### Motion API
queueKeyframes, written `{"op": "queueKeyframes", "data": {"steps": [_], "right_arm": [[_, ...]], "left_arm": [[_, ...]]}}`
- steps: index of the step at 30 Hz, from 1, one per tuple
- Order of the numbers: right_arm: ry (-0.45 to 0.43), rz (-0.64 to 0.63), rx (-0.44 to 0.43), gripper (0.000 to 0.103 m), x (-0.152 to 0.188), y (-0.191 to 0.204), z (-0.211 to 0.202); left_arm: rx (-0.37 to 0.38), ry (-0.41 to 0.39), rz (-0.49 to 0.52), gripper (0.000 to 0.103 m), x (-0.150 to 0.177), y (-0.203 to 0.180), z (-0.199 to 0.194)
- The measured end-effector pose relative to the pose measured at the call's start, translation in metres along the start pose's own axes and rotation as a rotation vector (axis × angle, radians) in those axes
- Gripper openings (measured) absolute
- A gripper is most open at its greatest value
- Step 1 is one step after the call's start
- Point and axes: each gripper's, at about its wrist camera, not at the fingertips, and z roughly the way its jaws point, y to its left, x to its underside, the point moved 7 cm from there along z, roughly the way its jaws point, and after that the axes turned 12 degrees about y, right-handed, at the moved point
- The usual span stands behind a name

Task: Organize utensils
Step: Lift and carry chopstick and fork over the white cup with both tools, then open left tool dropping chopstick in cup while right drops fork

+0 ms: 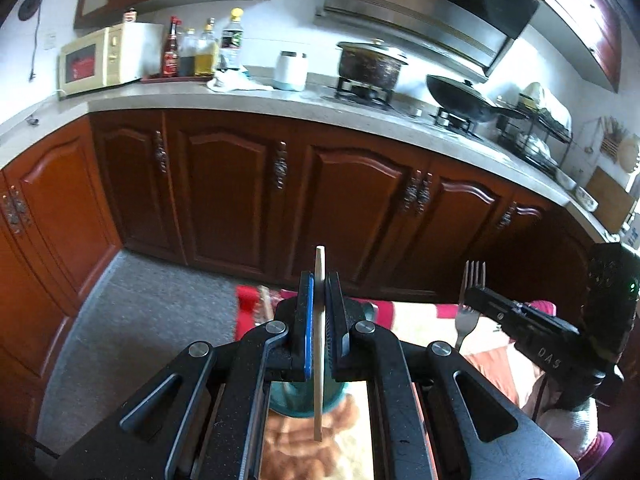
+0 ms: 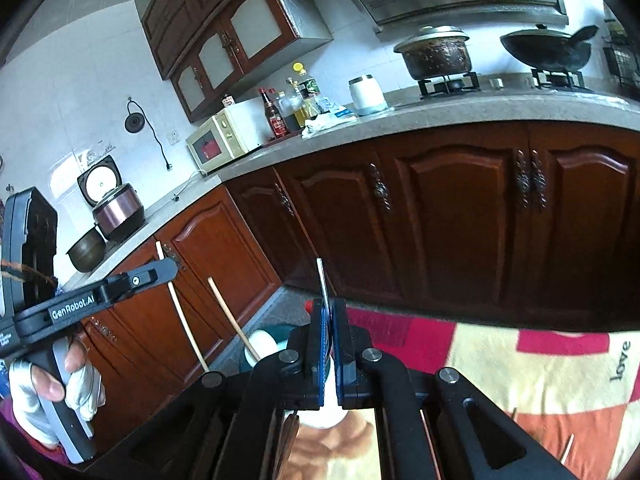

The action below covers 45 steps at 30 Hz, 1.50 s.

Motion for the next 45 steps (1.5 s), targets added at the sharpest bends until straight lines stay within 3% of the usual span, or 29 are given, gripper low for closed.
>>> {"op": "queueKeyframes", "data": {"steps": [7,20,30,36,45], "right_arm": [[-0.039,-0.004,0.044,0.003,-0.029,0.015,0.029],[-0.133,-0.035,0.184,0.003,-0.048,0.014,0.075],[-0.114,-0.090,0.199,0.003,-0.020,0.020,0.091],[-0.056,-0.128,0.174,0.003,0.008,0.026,0.090],[0.025,-0.100,0.166,0.003,0.036,0.016,0.098]], "left_arm": [[-0.039,-0.039,-0.023,0.004,-0.005,0.020,0.015],[-0.085,-0.100,0.011,0.004,0.006,0.023,0.050],[-0.119,-0.174,0.091,0.005,0.020,0.006,0.043],[-0.113,-0.174,0.046,0.005,0.018,0.014,0.041],[-0.092,-0.110,-0.039,0.004,0.038,0.031,0.054]]}}
